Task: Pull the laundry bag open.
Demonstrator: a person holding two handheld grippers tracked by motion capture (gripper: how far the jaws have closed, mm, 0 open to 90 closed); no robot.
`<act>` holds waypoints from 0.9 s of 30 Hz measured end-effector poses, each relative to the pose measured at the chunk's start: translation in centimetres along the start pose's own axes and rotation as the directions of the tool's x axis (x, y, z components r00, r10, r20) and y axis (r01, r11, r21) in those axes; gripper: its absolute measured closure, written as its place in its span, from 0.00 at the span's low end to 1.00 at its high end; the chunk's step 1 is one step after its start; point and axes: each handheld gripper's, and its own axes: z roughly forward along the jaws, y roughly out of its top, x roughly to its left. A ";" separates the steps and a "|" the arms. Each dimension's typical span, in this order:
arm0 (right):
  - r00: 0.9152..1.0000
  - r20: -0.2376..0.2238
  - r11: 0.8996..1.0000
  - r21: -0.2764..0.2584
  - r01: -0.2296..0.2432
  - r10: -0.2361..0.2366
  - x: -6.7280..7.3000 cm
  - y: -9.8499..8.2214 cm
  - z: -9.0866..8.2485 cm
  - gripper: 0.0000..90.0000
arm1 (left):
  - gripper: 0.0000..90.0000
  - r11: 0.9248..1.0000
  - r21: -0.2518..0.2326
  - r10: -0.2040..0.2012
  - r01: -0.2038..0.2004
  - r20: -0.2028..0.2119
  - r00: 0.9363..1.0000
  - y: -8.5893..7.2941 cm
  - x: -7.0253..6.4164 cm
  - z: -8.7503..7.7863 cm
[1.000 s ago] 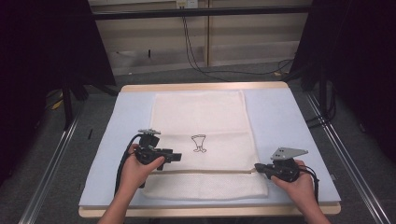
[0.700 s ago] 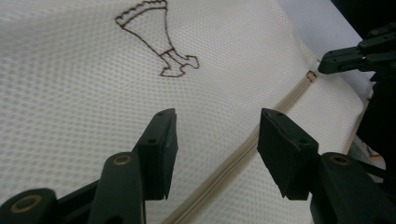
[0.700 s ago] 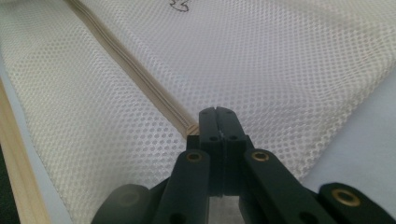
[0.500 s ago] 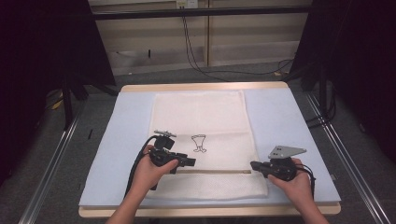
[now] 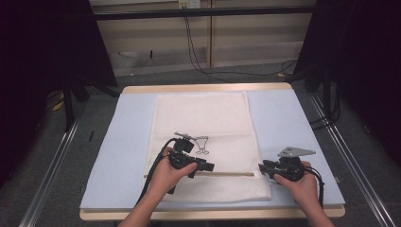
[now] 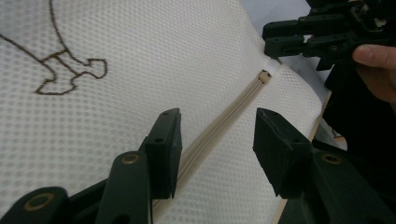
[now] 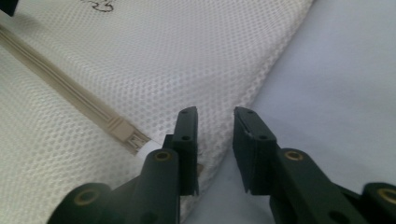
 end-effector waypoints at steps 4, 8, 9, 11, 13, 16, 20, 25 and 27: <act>1.000 -0.023 1.000 0.012 0.005 -0.005 0.3 0.1 0.3 0.94 | 0.60 1.000 0.018 -0.002 0.002 0.015 1.000 0.4 -0.8 0.9; 0.999 -0.053 1.000 0.029 0.005 -0.004 0.8 0.3 0.3 0.96 | 0.63 0.998 0.056 -0.006 0.003 0.054 0.999 0.8 -1.8 2.2; 0.999 -0.054 0.999 0.033 0.008 -0.006 0.9 0.3 0.3 0.96 | 0.63 0.998 0.055 -0.009 0.006 0.052 0.999 0.8 -2.1 2.6; 0.999 -0.047 0.999 0.034 0.021 -0.020 1.1 0.3 0.3 0.95 | 0.64 0.996 0.085 -0.004 0.000 0.048 0.999 1.0 -2.4 3.3; 0.999 -0.042 0.999 0.036 0.024 -0.022 1.1 0.3 0.2 0.95 | 0.65 0.997 0.070 -0.042 0.039 0.050 0.998 1.0 -3.0 4.3; 0.999 -0.031 0.999 0.027 0.042 -0.041 1.1 0.3 0.1 0.91 | 0.65 0.994 0.106 -0.030 0.025 0.047 0.998 1.2 -3.4 5.2; 0.998 -0.024 0.998 0.004 0.061 -0.061 1.1 0.5 -0.3 0.91 | 0.67 0.989 0.144 -0.038 0.028 0.065 0.997 1.6 -3.7 6.1; 0.993 -0.019 0.993 -0.004 0.117 -0.117 1.4 0.7 -0.9 1.00 | 0.70 0.986 0.153 -0.070 0.059 0.064 0.996 1.9 -4.1 7.3; 0.988 -0.048 0.989 0.001 0.146 -0.146 1.6 0.6 -0.8 1.00 | 0.70 0.985 0.168 -0.057 0.049 0.043 0.997 1.9 -4.1 7.7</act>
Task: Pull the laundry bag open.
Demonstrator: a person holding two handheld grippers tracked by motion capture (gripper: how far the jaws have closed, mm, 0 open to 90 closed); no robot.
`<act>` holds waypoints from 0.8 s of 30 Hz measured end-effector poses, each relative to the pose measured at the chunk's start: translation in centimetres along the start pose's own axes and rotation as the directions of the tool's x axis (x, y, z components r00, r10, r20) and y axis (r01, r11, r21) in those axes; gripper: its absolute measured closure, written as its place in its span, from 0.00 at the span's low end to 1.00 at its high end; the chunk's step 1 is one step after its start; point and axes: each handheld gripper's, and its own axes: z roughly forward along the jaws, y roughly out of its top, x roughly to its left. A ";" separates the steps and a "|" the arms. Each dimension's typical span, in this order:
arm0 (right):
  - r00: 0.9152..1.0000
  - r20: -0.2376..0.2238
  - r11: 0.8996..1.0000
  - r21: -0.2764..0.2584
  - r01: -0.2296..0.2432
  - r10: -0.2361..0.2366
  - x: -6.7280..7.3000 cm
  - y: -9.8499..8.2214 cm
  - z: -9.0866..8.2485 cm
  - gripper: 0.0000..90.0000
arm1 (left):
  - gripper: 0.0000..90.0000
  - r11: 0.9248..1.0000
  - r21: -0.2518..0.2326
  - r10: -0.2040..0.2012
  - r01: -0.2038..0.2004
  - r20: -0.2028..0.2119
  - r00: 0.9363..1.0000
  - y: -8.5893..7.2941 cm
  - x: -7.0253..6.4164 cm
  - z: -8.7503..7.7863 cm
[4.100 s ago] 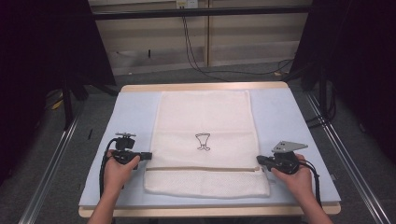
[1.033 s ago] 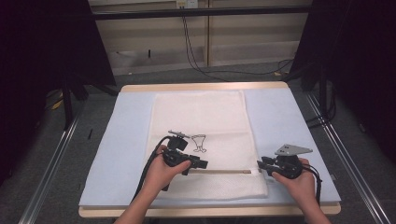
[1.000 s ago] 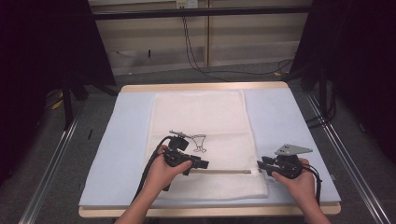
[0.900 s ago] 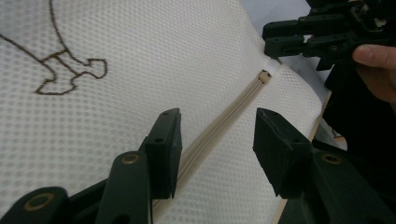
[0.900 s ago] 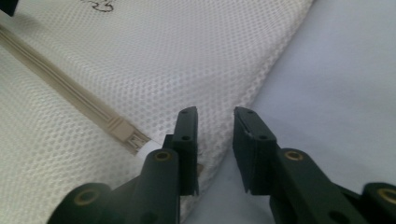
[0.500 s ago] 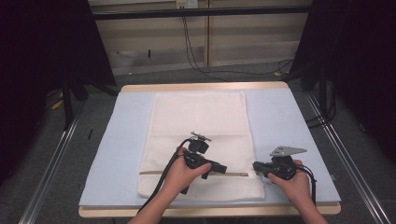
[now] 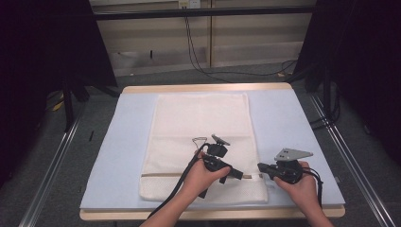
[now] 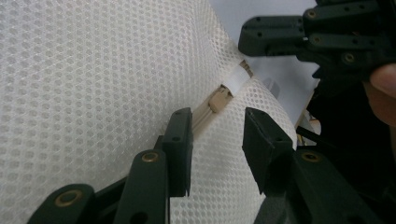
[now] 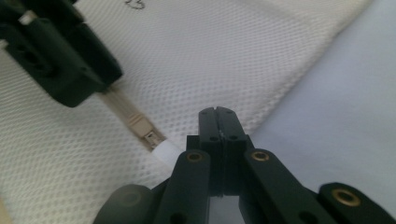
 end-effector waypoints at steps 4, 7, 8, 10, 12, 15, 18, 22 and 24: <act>0.998 -0.039 0.998 0.038 0.041 -0.040 0.7 0.0 0.6 1.00 | 0.71 1.000 -0.005 -0.019 0.019 0.015 1.000 0.1 0.0 0.7; 0.997 -0.037 0.996 0.055 0.064 -0.062 0.8 0.0 0.8 1.00 | 0.72 0.999 -0.001 -0.036 0.036 0.009 0.999 0.2 0.1 1.1; 0.997 -0.034 0.996 0.056 0.065 -0.064 0.8 0.0 0.8 1.00 | 0.73 0.999 0.000 -0.045 0.045 0.007 0.999 0.3 0.1 1.2; 0.997 -0.038 0.997 0.055 0.062 -0.060 0.8 -0.1 0.8 1.00 | 0.73 0.999 -0.005 -0.048 0.048 0.012 0.999 0.3 0.1 1.3; 0.997 -0.041 0.997 0.054 0.062 -0.060 0.7 -0.2 0.8 1.00 | 0.75 0.999 -0.006 -0.045 0.045 -0.001 0.999 0.4 0.1 1.6; 0.998 -0.038 0.997 0.055 0.055 -0.053 0.7 -0.2 0.8 1.00 | 0.76 0.998 -0.012 -0.055 0.055 -0.001 0.999 0.4 0.0 2.1; 0.998 -0.045 0.997 0.050 0.052 -0.050 0.7 -0.3 0.9 1.00 | 0.76 0.998 -0.027 -0.065 0.065 0.021 0.998 0.4 -0.1 2.5; 0.998 -0.045 0.998 0.048 0.051 -0.048 0.7 -0.4 0.9 1.00 | 0.77 0.998 -0.022 -0.064 0.064 0.017 0.998 0.5 -0.5 3.0; 0.998 -0.045 0.998 0.046 0.052 -0.050 0.7 -0.4 0.9 1.00 | 0.78 0.997 -0.018 -0.079 0.080 0.026 0.996 0.6 -0.4 3.3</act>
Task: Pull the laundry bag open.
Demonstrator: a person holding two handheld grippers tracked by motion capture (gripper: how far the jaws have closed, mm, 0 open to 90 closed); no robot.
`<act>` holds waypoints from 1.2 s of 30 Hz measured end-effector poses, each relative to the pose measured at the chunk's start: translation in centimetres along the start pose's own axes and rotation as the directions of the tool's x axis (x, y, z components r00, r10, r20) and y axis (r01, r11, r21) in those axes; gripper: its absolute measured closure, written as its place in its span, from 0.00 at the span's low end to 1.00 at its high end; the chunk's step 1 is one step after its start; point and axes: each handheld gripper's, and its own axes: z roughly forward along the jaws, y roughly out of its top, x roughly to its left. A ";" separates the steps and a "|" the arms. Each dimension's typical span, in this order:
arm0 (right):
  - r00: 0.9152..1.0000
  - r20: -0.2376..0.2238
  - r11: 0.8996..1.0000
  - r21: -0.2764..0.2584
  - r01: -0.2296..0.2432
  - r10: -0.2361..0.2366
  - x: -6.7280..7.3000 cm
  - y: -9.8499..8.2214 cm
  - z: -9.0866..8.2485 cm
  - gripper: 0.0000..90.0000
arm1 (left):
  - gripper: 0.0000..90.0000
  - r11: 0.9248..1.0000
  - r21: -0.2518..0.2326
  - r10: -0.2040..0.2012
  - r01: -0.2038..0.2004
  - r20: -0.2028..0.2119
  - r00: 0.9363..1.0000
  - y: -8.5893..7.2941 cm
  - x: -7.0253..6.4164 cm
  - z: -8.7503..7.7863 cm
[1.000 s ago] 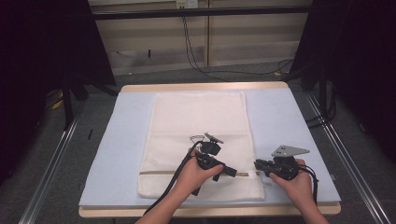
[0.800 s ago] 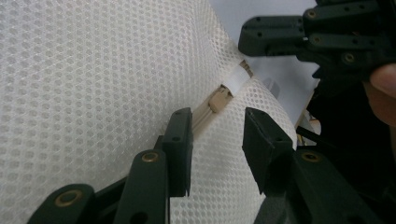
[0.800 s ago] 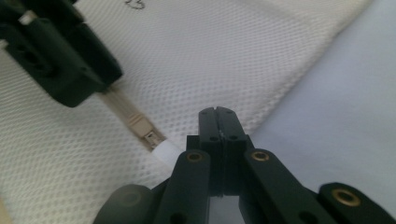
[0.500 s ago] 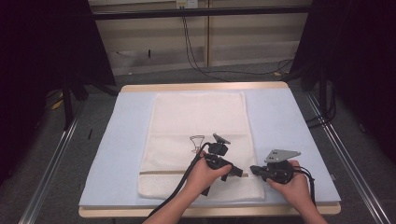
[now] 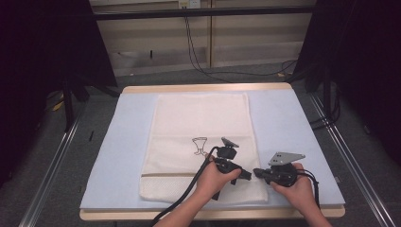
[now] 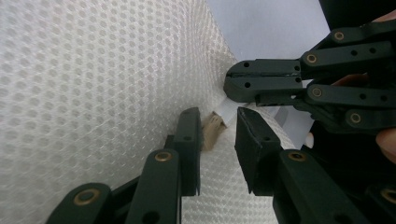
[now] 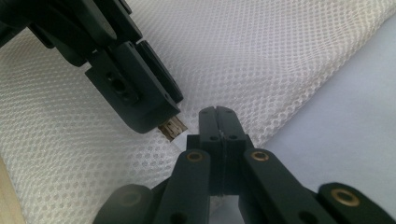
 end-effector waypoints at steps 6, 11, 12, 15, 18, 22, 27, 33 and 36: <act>1.000 0.002 1.000 -0.002 -0.001 0.001 0.0 -0.1 0.0 1.00 | 0.85 0.997 -0.027 -0.072 0.072 0.002 0.997 0.2 -0.2 0.3; 1.000 -0.002 1.000 -0.001 -0.003 0.003 -0.1 -0.1 0.0 1.00 | 0.90 0.999 0.009 -0.037 0.037 -0.016 0.999 0.2 0.1 0.1; 1.000 -0.002 1.000 -0.001 -0.003 0.003 -0.1 -0.1 0.0 1.00 | 0.90 0.999 0.009 -0.037 0.037 -0.016 0.999 0.2 0.1 0.1; 1.000 -0.002 1.000 0.001 -0.006 0.006 0.0 -0.1 0.0 1.00 | 0.92 0.999 0.009 -0.038 0.038 -0.018 0.999 0.2 0.1 0.2; 1.000 -0.006 1.000 0.000 0.000 0.000 0.0 -0.1 0.0 1.00 | 0.96 0.995 -0.021 -0.095 0.095 0.013 0.995 0.2 -0.2 0.3; 1.000 -0.001 1.000 0.002 0.014 -0.014 0.0 -0.1 0.0 1.00 | 0.97 0.998 0.008 -0.058 0.058 0.014 0.998 0.2 0.2 0.0; 0.999 -0.003 0.999 0.011 0.035 -0.035 0.0 0.0 0.0 1.00 | 0.97 0.997 0.012 -0.082 0.081 0.052 0.995 0.1 0.8 -0.3; 0.999 0.001 0.999 0.013 0.052 -0.052 0.0 0.0 0.0 1.00 | 0.97 0.993 0.001 -0.116 0.117 0.046 0.992 -0.2 1.3 -1.1; 0.998 0.006 0.998 0.015 0.064 -0.064 0.1 0.0 0.0 1.00 | 0.97 0.994 0.007 -0.113 0.112 0.053 0.992 -0.2 1.6 -1.5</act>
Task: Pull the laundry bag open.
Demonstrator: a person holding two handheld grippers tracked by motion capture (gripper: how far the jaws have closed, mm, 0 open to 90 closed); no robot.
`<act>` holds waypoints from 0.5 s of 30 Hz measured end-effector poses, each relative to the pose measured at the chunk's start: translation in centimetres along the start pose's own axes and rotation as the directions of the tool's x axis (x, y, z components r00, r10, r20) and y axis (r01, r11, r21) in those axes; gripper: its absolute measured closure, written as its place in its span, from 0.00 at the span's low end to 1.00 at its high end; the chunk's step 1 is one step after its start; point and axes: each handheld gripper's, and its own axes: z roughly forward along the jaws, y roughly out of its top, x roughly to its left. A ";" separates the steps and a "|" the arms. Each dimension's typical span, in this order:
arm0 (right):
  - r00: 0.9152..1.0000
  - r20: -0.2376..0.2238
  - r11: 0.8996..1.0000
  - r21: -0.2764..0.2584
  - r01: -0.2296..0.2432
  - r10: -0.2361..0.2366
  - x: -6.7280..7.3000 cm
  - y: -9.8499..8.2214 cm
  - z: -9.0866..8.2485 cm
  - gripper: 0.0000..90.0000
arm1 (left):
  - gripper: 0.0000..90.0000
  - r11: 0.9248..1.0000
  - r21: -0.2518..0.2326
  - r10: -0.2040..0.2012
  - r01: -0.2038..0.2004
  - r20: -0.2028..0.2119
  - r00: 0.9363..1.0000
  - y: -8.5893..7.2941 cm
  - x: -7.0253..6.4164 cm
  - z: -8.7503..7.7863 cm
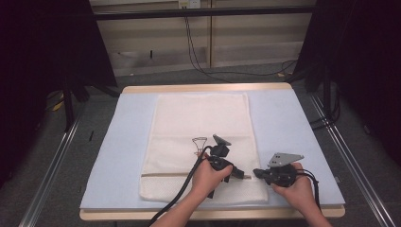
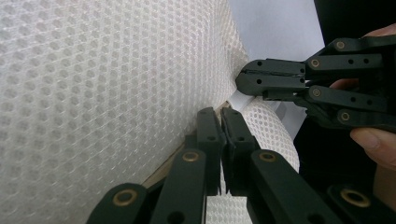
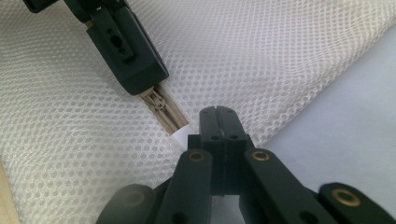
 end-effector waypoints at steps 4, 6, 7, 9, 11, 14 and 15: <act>1.000 -0.001 1.000 0.002 -0.001 0.001 0.0 0.0 0.0 1.00 | 0.97 1.000 0.007 0.007 -0.007 0.003 1.000 0.0 0.2 -0.2; 1.000 -0.001 1.000 0.001 0.001 -0.001 0.0 0.0 0.0 1.00 | 0.97 1.000 0.007 0.009 -0.009 0.007 1.000 -0.1 0.3 -0.4; 1.000 -0.003 1.000 0.002 -0.002 0.002 0.0 0.0 0.0 1.00 | 0.97 1.000 0.003 0.001 -0.001 0.007 1.000 -0.1 0.4 -0.6; 1.000 -0.005 1.000 0.000 -0.002 0.002 -0.1 0.0 0.0 1.00 | 0.97 1.000 0.007 -0.009 0.009 0.011 1.000 -0.2 0.5 -0.8; 1.000 -0.004 1.000 0.000 -0.002 0.002 0.0 0.0 0.0 1.00 | 0.97 1.000 0.008 -0.012 0.012 0.013 1.000 -0.2 0.6 -1.0; 1.000 -0.004 1.000 0.000 -0.003 0.003 0.0 0.0 0.0 1.00 | 0.97 1.000 0.007 -0.009 0.009 0.009 1.000 -0.3 0.7 -1.2; 1.000 -0.004 1.000 0.000 -0.004 0.004 0.0 0.0 0.0 1.00 | 0.97 1.000 0.003 -0.015 0.015 0.015 1.000 -0.3 0.8 -1.2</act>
